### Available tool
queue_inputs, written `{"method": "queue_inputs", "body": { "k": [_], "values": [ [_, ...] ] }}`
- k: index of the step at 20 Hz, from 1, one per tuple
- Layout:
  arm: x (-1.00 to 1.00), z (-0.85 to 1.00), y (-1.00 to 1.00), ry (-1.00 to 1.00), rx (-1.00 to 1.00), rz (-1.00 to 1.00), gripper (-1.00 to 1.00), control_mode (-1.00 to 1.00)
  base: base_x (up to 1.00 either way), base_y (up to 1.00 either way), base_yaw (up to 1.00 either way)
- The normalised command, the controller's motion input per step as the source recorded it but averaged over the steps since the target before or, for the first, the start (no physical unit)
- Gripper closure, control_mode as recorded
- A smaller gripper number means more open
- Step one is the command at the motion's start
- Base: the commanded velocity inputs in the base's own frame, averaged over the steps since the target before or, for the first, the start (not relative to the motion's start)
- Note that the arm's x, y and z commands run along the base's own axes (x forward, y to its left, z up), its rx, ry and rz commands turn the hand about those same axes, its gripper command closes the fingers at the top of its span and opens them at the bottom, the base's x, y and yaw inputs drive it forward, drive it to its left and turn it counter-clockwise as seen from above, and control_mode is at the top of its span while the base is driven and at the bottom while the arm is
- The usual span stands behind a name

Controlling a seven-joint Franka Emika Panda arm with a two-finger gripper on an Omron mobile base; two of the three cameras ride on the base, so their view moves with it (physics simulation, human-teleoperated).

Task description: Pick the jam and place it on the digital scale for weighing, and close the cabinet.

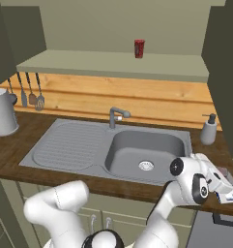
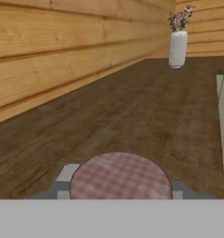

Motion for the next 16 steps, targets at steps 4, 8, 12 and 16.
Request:
{"method": "queue_inputs", "body": {
  "k": [4, 8, 12, 16],
  "values": [
    [0.23, 0.0, -0.28, 0.01, 0.02, 0.01, 1.0, -1.0, 0.0, 0.0, 0.0],
    [0.23, 0.0, -0.04, 0.01, 0.0, 0.0, 1.0, -1.0, 0.0, 0.0, 0.0],
    [0.2, -0.07, -0.01, 0.04, 0.0, 0.0, 1.0, -1.0, 0.0, 0.0, 0.0],
    [0.18, -0.15, -0.27, 0.04, 0.01, 0.01, 1.0, -1.0, 0.0, 0.0, 0.0]
  ]
}}
